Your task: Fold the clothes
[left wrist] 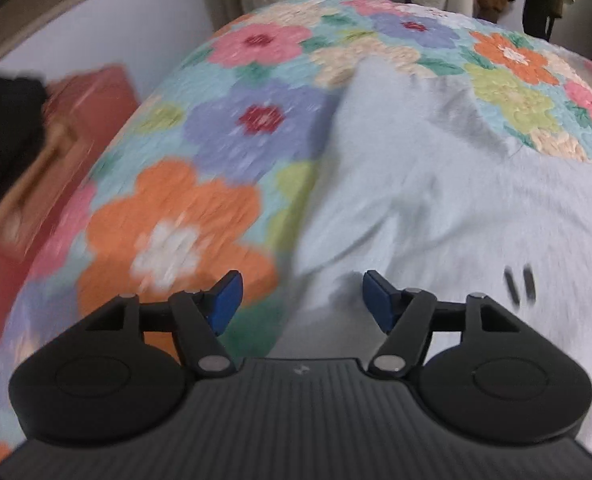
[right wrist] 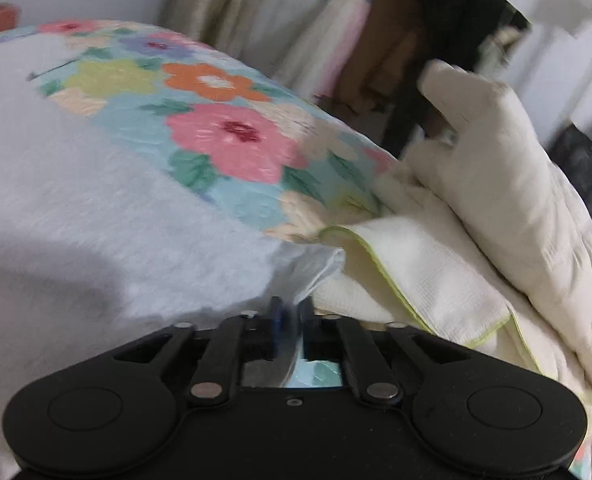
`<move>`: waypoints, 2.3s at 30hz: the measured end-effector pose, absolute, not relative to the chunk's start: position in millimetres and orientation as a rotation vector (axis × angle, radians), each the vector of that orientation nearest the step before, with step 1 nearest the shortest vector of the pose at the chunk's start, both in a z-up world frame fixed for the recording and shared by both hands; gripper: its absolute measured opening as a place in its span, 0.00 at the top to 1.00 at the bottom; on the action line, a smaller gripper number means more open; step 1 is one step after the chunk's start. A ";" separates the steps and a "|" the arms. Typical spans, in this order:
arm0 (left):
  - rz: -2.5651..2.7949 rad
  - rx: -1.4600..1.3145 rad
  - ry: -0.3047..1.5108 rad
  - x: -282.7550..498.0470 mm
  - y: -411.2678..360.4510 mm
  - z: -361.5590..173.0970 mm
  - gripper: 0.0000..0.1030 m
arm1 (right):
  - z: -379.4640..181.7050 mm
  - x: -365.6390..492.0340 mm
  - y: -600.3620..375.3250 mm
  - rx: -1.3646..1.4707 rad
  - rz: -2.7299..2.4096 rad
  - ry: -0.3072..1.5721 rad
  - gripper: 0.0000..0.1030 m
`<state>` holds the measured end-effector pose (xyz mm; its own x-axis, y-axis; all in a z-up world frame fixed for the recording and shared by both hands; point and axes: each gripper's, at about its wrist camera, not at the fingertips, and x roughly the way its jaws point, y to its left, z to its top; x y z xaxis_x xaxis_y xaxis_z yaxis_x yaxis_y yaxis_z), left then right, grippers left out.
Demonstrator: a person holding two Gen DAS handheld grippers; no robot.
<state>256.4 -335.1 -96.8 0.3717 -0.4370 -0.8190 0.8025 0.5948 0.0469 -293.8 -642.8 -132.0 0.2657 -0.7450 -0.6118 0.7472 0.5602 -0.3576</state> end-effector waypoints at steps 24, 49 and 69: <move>-0.746 0.228 0.547 200.1 -216.5 -55.3 0.90 | -111.2 -183.1 -457.0 0.310 -0.277 0.778 0.30; -0.847 -0.070 1.017 158.3 -121.5 -142.3 0.81 | -124.9 -125.3 -351.0 0.121 0.081 0.915 0.26; -0.473 -0.153 0.981 98.1 -30.2 -132.4 0.86 | -131.2 -150.8 -335.8 -0.013 0.029 0.920 0.22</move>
